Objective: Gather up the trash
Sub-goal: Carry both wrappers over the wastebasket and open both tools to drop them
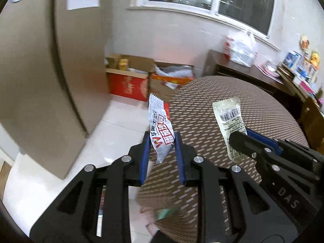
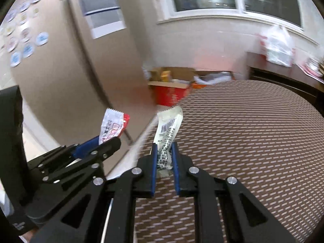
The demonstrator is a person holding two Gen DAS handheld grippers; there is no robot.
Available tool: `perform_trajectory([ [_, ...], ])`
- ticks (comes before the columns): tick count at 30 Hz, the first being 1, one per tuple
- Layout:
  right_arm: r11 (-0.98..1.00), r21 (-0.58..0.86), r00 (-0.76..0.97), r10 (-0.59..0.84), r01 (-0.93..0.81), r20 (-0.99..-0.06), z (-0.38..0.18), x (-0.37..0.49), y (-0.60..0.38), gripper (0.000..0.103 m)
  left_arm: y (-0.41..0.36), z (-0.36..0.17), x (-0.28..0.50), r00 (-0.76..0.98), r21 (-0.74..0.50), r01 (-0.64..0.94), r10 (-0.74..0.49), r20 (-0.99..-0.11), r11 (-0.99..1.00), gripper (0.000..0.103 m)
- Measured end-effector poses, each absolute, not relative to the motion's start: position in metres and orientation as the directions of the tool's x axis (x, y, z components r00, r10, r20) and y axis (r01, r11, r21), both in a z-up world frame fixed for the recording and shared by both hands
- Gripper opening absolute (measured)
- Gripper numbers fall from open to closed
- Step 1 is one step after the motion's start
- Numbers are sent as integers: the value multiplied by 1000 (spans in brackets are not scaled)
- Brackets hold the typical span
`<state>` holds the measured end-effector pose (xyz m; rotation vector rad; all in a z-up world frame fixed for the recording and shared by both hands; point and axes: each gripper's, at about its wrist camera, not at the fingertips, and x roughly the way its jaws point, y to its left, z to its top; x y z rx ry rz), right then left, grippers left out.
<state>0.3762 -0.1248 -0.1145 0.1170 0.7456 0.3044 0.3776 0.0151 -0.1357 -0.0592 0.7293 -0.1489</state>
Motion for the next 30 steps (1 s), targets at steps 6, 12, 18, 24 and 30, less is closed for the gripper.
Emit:
perform_trajectory([
  [6,908,221,637,409,-356,-654,-120,355,-54,14,73,-149,349,745,-55,11,-45,-665,998,24],
  [12,880,219,591,450,-422,-669,-135,344,3,14,124,-176,331,720,-45,-80,27,-693,996,24],
  [18,864,216,553,463,-454,-693,-156,349,42,14,171,-208,325,672,-64,-161,62,-738,985,24],
  [24,850,218,524,476,-479,-706,-178,352,76,14,198,-236,332,628,-67,-206,79,-774,976,24],
  [30,844,220,499,478,-489,-723,-198,356,99,14,214,-254,344,598,-60,-236,96,-795,970,24],
])
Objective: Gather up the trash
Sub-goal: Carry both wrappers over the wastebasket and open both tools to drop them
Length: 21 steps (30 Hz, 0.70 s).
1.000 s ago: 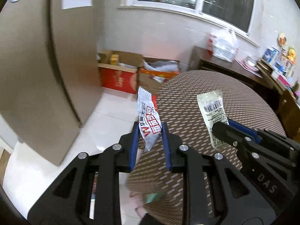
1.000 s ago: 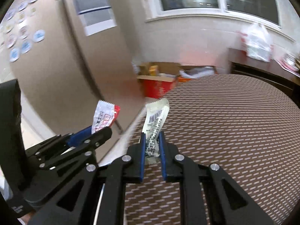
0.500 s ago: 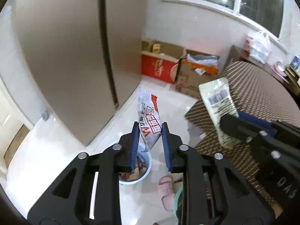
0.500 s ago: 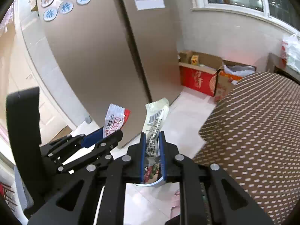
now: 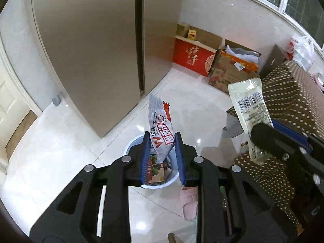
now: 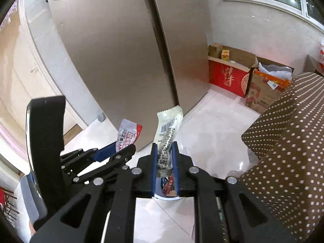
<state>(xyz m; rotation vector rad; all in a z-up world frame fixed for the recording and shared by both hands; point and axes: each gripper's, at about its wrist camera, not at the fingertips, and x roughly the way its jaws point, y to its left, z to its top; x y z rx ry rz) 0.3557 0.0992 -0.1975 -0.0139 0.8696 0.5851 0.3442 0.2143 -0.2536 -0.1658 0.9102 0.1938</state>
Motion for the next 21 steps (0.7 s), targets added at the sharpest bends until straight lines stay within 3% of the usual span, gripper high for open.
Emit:
perform_trajectory([
  [7,844,234,475,477,-482,-739,-216,370,110,14,232,-265,361,583,-60,-276,117,-804,959,28],
  [8,845,235,475,476,-480,-740,-219,371,112,14,234,-267,364,581,-48,-286,133,-803,957,36],
  [9,845,240,471,477,-477,-742,-222,373,113,14,235,-268,366,575,-30,-301,156,-803,953,69],
  [10,845,245,469,480,-476,-742,-224,375,113,14,235,-268,365,577,-11,-316,183,-796,949,78],
  [21,843,254,453,481,-475,-750,-239,384,119,14,239,-265,358,587,13,-342,225,-777,940,78],
])
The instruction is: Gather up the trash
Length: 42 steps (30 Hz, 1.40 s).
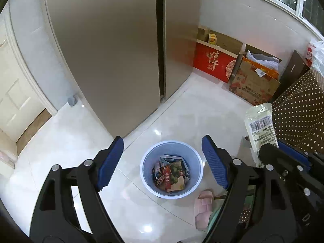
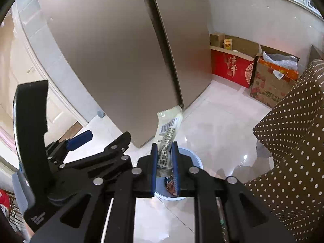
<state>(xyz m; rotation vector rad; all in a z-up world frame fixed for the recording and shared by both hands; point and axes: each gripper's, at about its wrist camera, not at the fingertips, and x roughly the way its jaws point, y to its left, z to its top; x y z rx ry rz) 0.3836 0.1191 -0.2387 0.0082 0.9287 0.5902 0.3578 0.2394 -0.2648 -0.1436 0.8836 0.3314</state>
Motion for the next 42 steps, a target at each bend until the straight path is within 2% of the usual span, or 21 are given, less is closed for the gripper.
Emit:
perform_trajectory([
  [20,825,244,470,505,-510,-723,-233,384,147,17,261,-259,336,590,-5,-406,258,-765,914,78],
  [21,827,236,485,503,-510,-715,-233,385,150,21,263,-258,335,589,-6,-412,261,-765,911,78],
  [22,829,231,491,500,-509,-713,-233,386,151,38,264,-257,333,589,-7,-416,263,-764,909,78],
  [24,834,217,503,491,-507,-711,-236,389,154,64,264,-257,334,579,7,-429,281,-766,903,78],
  [31,861,190,556,458,-472,-693,-223,380,130,64,251,-238,319,597,43,-425,315,-738,904,78],
  [39,900,131,668,400,-416,-627,-172,340,69,70,214,-189,285,676,11,-360,269,-687,933,78],
  [42,912,110,711,379,-394,-593,-151,315,45,71,193,-169,267,722,-4,-314,237,-650,949,84],
])
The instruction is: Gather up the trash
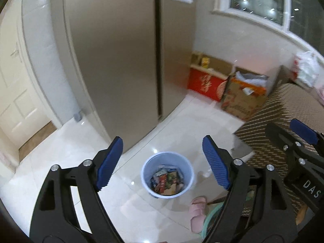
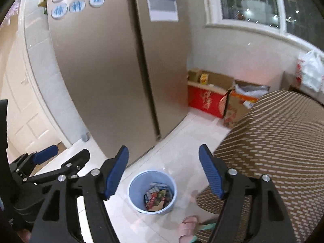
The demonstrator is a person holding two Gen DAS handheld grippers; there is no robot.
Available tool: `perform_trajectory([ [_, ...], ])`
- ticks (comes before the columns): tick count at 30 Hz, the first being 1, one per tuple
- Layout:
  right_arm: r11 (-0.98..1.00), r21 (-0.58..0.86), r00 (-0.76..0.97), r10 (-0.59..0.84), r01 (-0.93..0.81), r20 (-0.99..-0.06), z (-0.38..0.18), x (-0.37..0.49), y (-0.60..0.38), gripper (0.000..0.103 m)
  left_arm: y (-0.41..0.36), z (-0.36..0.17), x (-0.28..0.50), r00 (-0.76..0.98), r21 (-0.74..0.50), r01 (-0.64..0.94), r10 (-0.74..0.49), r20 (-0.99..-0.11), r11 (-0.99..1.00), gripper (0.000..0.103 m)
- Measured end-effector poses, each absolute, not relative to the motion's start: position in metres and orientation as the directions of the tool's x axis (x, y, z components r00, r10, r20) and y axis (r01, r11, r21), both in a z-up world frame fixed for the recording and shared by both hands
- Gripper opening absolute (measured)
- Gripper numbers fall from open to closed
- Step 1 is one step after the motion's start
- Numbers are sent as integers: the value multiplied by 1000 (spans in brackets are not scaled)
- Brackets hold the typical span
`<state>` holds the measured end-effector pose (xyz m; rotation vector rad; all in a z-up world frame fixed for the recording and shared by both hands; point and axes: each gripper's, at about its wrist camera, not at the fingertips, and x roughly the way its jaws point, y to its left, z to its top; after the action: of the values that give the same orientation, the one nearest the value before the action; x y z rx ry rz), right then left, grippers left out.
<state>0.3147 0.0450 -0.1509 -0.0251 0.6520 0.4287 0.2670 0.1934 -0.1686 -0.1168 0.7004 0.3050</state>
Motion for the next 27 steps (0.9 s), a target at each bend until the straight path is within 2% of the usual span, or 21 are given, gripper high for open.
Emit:
perform_trajectory([
  [8,961,57,839,265,-271,-474,-96,235,-25,72,135,-107,205,844,-28,-166,127,-521,986,86],
  [18,991,37,952,130,-125,-277,-27,113,-95,83,88,-41,118,941,-33,-18,6,-338,999,88],
  [27,998,14,981,62,-60,-186,-3,44,-114,87,71,-5,53,976,-7,41,-42,-214,999,90],
])
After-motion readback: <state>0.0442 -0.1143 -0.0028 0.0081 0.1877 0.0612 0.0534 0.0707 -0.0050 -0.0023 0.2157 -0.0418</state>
